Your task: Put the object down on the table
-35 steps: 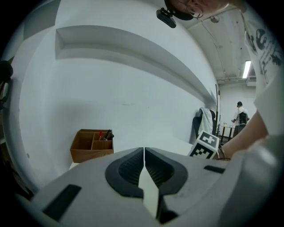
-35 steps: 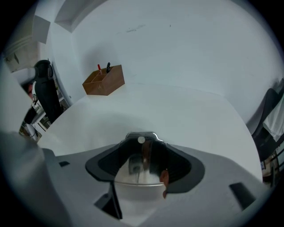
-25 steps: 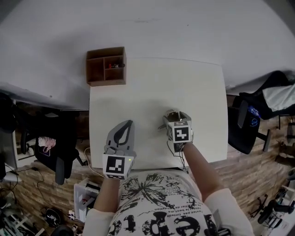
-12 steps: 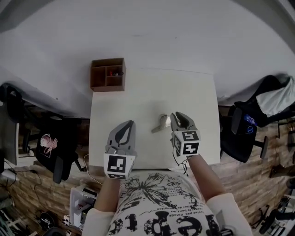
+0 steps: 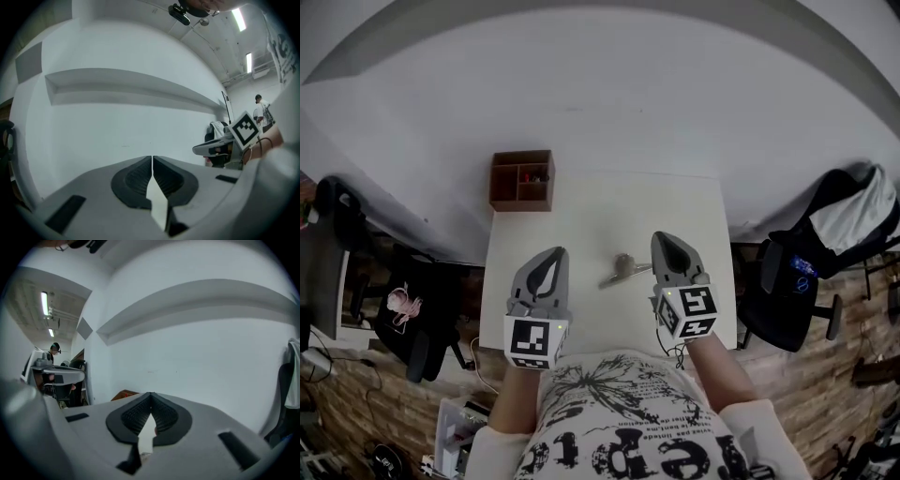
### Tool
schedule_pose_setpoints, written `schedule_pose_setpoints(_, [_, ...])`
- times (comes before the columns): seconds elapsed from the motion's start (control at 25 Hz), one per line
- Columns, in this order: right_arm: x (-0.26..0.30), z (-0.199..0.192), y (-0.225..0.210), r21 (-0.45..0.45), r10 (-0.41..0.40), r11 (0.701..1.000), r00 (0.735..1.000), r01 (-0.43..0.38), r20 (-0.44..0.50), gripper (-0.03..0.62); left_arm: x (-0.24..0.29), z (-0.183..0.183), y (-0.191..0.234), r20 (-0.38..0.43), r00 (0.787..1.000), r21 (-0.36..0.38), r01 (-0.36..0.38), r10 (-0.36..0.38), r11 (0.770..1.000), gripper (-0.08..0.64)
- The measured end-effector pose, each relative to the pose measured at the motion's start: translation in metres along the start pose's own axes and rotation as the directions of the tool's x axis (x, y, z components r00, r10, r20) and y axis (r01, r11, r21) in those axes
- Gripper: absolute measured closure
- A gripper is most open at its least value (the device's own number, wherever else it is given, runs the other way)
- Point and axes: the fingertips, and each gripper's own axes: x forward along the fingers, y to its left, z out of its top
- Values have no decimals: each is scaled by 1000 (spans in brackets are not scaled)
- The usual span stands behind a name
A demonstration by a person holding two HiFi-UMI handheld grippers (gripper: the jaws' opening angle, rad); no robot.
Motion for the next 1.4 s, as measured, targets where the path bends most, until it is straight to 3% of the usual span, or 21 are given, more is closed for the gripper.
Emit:
schedule_pose_setpoints(0.36, [-24,43,0,-46,19,999,988,-12,152,600,5,25,-6,28,1000,7,1,-1,1000,548])
schedule_pose_setpoints(1.4, [-25,31,8,-81,47,996,991,-37,129,601,1,25,-13,10,1000,-6,-8,8,1000,548])
